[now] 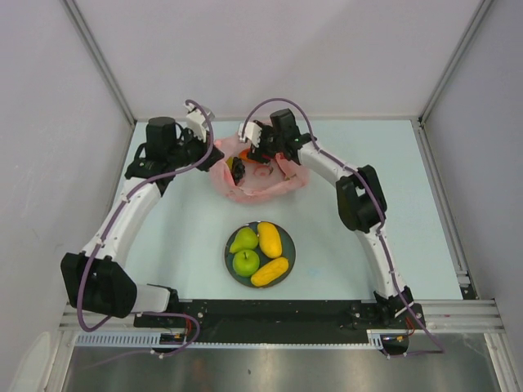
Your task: Take the fake fruits out of the plastic bag
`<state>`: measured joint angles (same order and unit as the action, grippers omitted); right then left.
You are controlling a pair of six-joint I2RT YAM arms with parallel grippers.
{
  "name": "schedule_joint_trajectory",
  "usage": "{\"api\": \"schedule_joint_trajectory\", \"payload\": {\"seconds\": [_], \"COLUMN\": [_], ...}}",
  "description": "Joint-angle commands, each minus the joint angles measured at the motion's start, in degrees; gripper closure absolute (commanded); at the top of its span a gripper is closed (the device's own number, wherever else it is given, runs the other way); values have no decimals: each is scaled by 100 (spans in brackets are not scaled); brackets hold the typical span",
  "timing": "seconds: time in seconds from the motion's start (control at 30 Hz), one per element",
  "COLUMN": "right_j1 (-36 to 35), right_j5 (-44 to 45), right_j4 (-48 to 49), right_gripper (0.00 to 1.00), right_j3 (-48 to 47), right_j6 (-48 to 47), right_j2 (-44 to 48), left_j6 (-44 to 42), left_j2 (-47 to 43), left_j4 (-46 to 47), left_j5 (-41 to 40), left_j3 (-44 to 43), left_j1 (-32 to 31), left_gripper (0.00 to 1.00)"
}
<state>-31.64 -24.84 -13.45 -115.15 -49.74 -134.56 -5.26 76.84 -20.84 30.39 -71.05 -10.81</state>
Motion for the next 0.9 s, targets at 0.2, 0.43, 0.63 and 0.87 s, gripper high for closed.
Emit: {"api": "schedule_joint_trajectory", "payload": {"seconds": [0.2,0.43,0.63,0.87], "right_j1": [246,132,114,79], "right_j5": [-100,-161,-31,102], "right_j4": [-579,-1045,-967,-53], "right_gripper": [7,14,48,73], "right_j3": [-2159,-2178,-2082,-484], "right_j6": [78,-89,-133,-28], "right_j2": [-1625,-1793,-1688,-469], "left_j6": [-345,-397,-345,-107], "left_j2": [59,-11,-29,-2], "left_j4": [-16,-34,19,221], "left_j5": [-24,-121,-121,-86], "left_j3": [56,152,267,355], "left_j1": [-27,-27,-27,0], "left_gripper": [100,100,100,100]}}
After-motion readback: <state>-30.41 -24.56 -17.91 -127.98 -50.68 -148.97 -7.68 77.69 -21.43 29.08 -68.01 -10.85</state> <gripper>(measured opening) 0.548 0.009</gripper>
